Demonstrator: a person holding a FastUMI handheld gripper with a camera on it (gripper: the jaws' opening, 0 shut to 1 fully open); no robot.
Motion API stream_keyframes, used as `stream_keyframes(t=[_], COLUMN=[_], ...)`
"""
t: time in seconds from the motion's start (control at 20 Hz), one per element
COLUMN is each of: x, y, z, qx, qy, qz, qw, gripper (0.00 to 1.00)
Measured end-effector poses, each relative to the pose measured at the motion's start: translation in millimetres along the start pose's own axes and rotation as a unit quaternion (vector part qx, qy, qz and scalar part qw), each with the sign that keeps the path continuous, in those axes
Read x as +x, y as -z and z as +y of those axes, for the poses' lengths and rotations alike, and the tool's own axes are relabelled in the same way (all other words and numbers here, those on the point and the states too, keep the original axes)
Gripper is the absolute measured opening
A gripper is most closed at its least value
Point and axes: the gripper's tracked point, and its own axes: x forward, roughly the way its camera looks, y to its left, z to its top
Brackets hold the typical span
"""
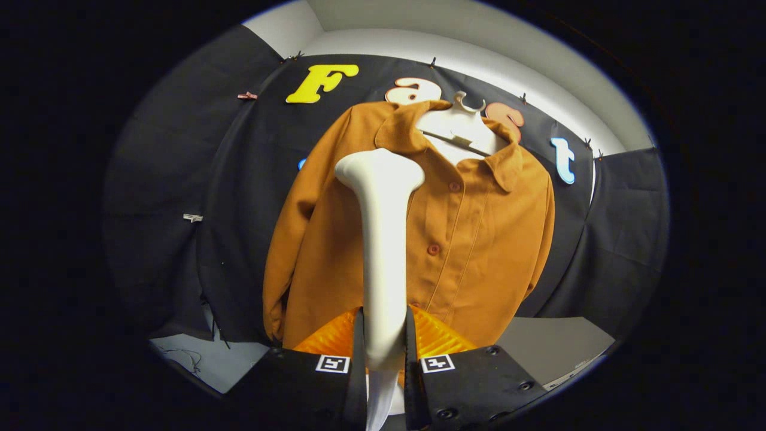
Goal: Iron the clothes twice with a garment steamer, once on the left side and once on the right side.
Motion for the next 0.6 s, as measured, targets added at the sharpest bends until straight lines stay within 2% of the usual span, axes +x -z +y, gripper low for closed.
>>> stream_keyframes(t=[0.6], x=[0.1], y=[82.2], z=[10.3], qx=[0.006], qy=[-0.012], qz=[0.086], qw=[0.996], gripper=[0.28])
